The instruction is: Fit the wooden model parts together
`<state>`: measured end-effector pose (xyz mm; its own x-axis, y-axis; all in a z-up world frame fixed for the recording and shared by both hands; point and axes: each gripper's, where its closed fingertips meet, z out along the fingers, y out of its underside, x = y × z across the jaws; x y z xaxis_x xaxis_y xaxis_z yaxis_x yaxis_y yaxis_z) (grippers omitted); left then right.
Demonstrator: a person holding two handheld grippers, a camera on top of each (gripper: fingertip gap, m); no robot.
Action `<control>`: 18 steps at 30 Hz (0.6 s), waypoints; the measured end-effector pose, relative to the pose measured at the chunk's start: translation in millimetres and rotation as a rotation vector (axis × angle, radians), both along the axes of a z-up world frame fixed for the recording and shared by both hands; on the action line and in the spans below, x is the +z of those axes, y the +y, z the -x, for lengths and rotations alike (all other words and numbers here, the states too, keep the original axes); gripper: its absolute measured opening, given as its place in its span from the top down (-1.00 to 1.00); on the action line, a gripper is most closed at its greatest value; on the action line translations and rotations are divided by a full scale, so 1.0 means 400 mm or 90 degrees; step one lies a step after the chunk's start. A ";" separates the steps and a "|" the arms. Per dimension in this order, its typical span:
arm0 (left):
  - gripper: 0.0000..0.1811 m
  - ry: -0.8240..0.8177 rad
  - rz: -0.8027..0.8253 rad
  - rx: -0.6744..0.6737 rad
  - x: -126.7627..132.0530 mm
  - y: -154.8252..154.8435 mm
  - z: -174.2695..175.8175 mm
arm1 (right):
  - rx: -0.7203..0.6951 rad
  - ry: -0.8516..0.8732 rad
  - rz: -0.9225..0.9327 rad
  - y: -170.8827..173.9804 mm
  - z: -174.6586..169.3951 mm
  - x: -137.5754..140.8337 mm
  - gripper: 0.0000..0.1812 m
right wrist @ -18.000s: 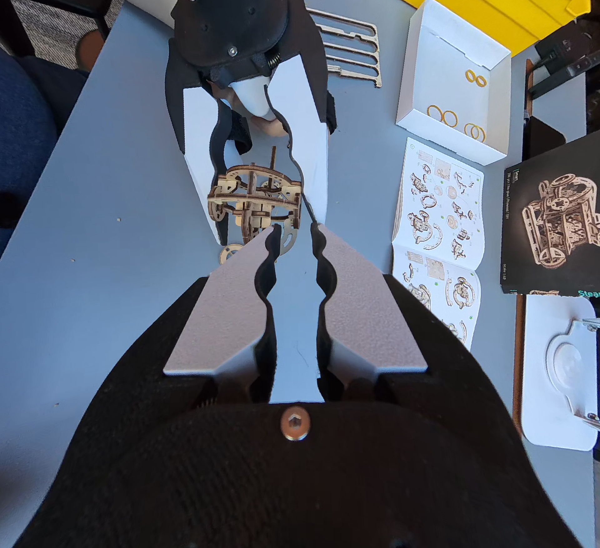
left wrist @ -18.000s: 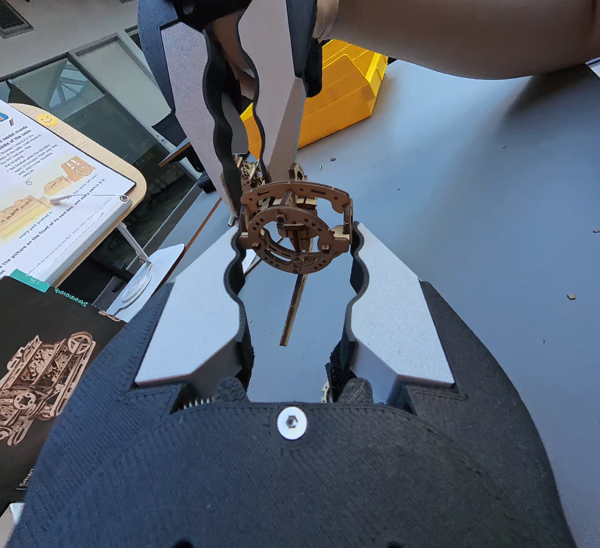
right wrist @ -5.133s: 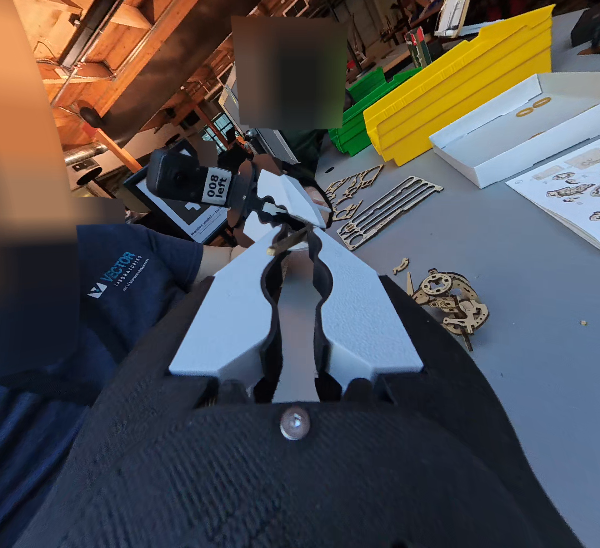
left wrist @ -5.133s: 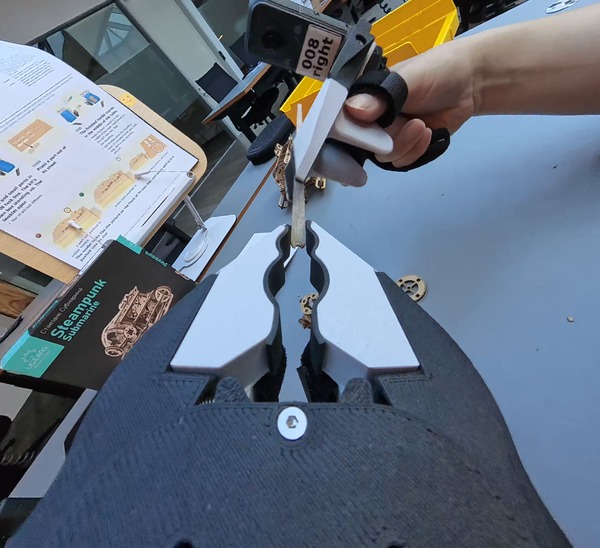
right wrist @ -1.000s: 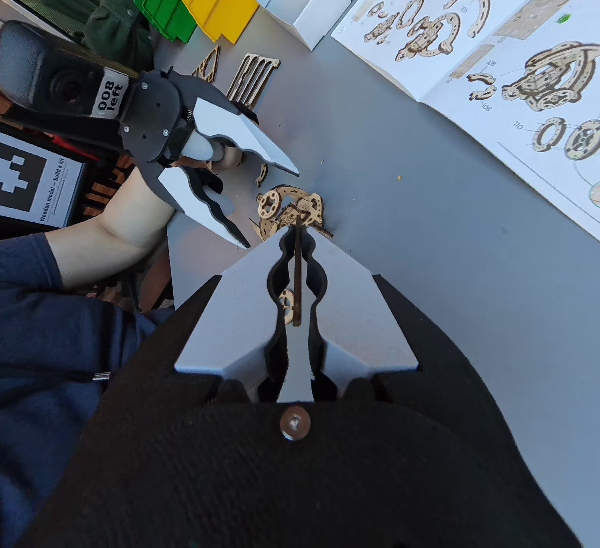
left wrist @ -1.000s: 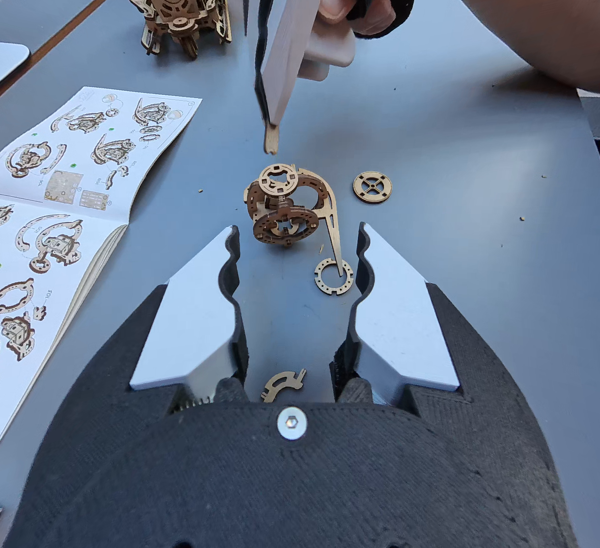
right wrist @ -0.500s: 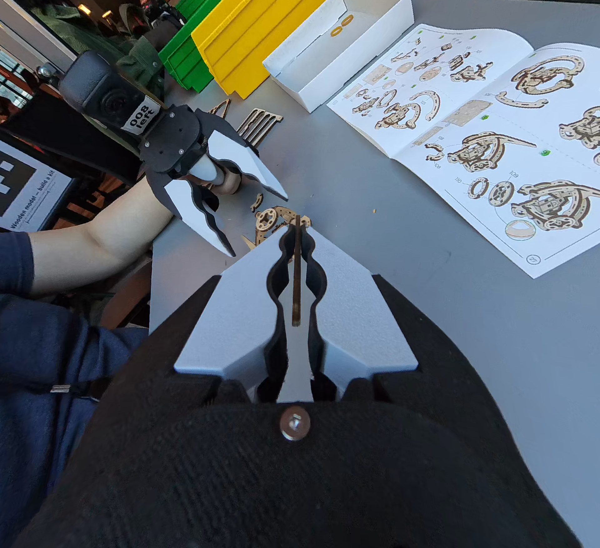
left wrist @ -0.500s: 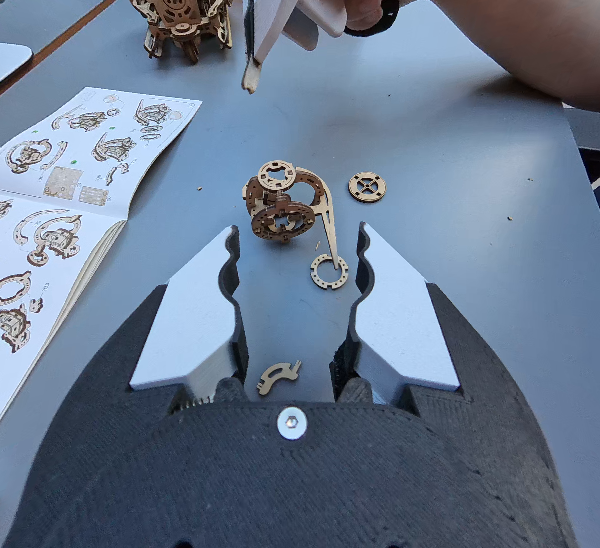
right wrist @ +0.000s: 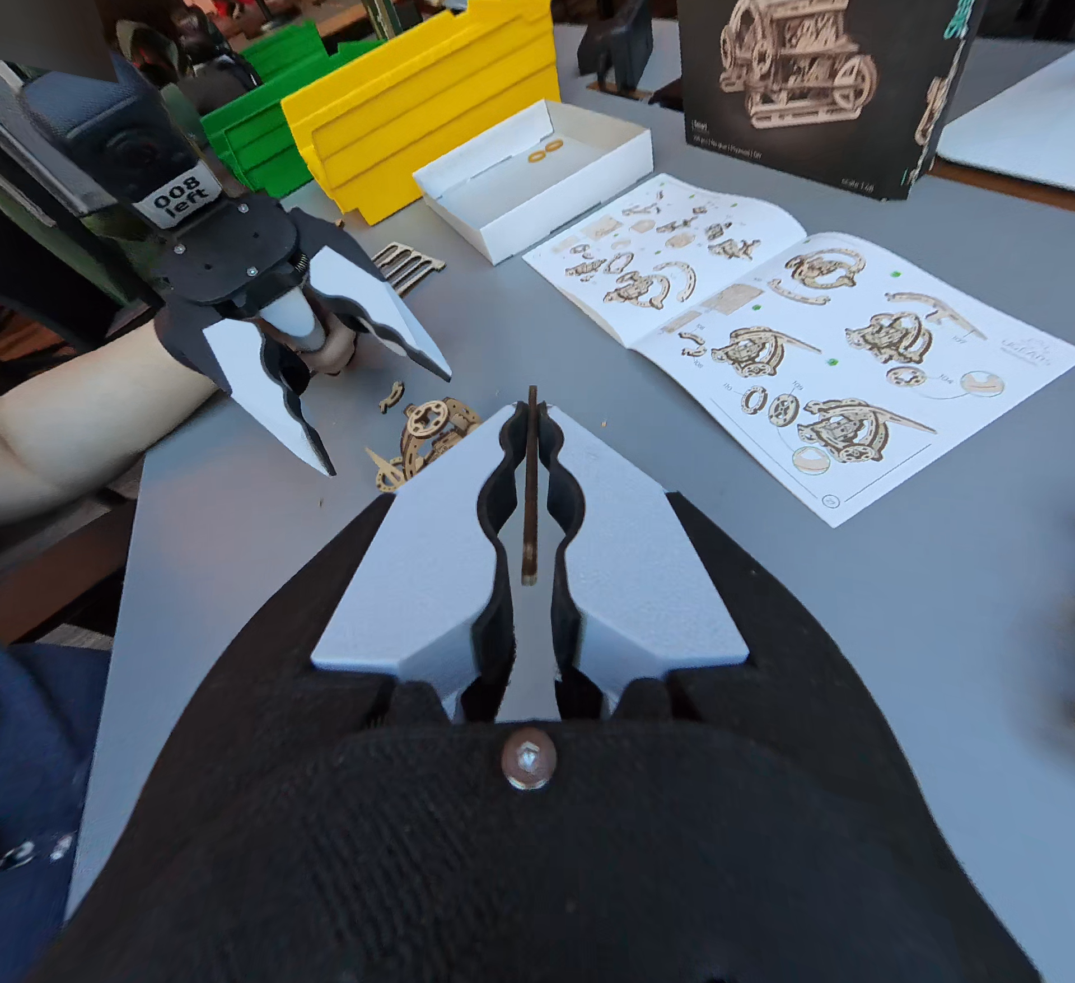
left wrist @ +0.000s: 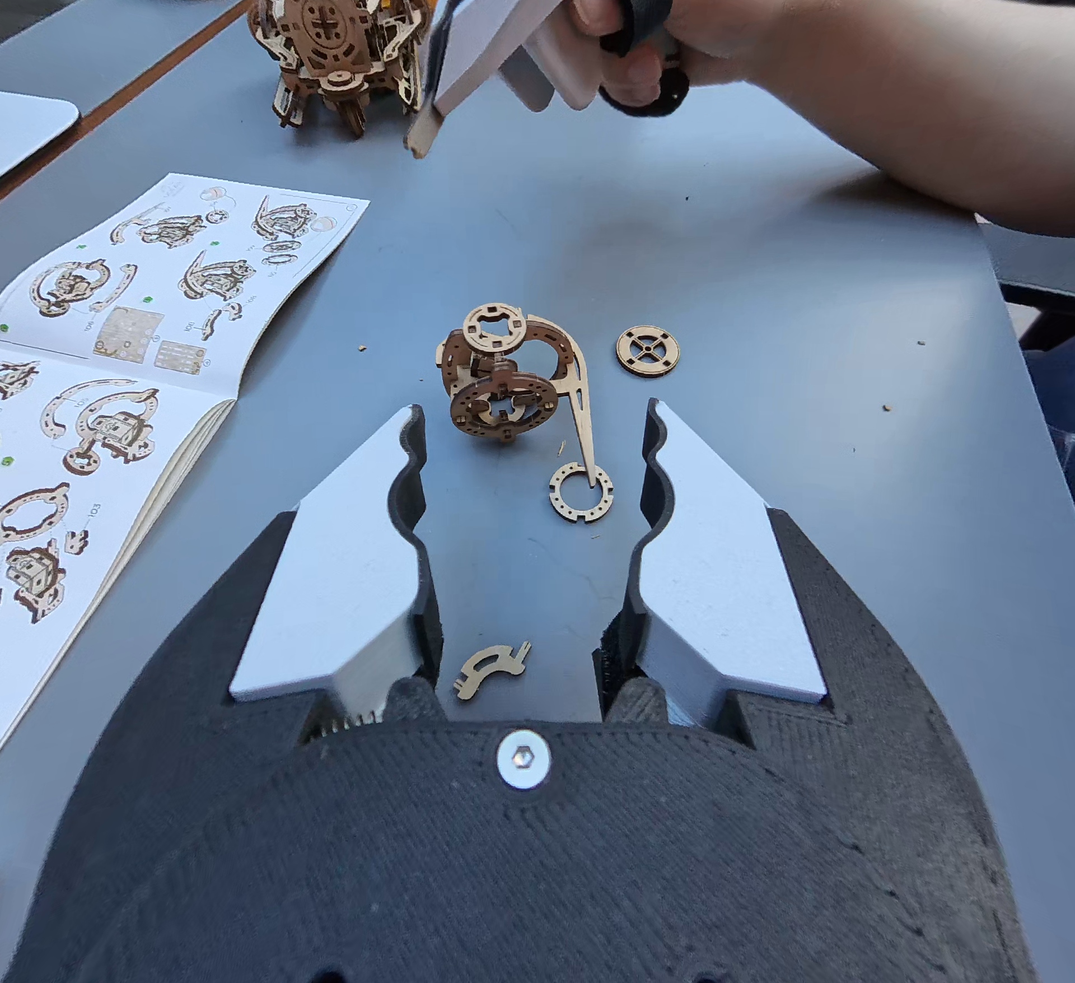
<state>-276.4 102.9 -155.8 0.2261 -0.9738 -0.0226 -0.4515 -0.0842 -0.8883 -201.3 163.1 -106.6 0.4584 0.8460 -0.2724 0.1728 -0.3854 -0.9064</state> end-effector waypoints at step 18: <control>0.20 -0.102 0.013 0.039 0.090 0.026 0.021 | -0.153 -0.010 -0.273 -0.047 -0.093 0.008 0.99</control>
